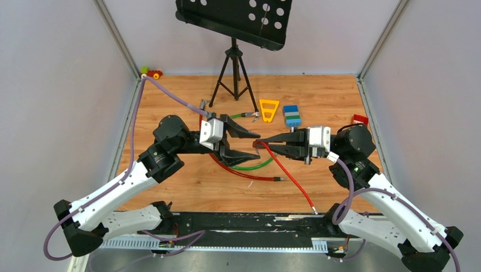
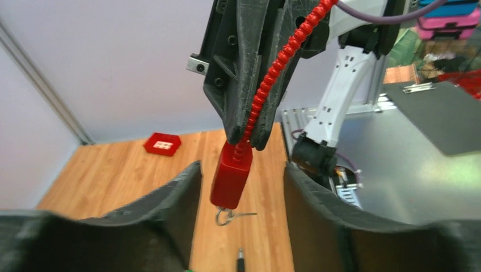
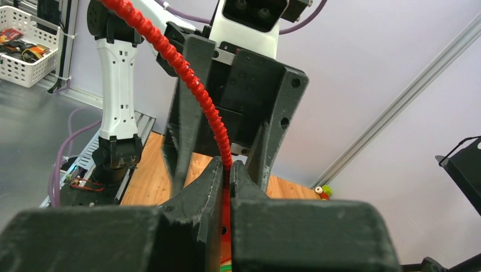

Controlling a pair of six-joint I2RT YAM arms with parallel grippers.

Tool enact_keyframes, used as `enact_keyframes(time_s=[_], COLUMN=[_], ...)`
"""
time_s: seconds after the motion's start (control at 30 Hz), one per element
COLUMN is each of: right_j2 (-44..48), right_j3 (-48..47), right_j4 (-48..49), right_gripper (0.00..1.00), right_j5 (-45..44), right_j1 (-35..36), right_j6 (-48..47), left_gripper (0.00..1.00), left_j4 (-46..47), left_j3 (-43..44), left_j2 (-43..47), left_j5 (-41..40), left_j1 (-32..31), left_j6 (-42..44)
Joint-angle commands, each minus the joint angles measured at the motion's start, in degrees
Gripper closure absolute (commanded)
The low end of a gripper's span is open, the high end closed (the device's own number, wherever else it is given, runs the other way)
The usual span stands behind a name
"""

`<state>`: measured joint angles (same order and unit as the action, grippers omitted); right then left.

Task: Lock with the key
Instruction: Lock the lock.

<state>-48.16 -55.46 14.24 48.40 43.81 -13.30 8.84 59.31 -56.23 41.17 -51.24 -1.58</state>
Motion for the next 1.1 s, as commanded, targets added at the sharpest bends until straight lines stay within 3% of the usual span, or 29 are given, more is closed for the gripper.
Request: enact_keyframes(time_s=[0.0,0.07,0.17,0.57,1.07], right_j2=[-0.19,-0.42,-0.35,-0.93,-0.98], right_j3=[-1.62,-1.41,-0.87,-0.8,0.76], right_j4=[5.52,6.21,7.73,4.92,4.68], right_gripper=[1.0,1.0,1.0,1.0,1.0], right_j5=[1.31,1.43,1.92,3.9,-0.22], right_j1=[0.14,0.16,0.19,0.17,0.24], right_j6=[1.65,2.33,3.41,4.01,5.08], left_gripper=[0.26,0.11,0.07,0.23,0.38], left_j4=[1.19,1.47,1.9,3.04,2.32], left_j3=[1.7,1.75,1.8,3.06,3.95], left_j2=[-0.38,-0.62,-1.18,-1.7,-3.34], left_j5=[1.68,2.3,3.74,2.84,3.65], left_j1=[0.0,0.0,0.0,0.0,0.0], left_j6=[-1.33,-1.78,-2.28,-3.71,-3.86])
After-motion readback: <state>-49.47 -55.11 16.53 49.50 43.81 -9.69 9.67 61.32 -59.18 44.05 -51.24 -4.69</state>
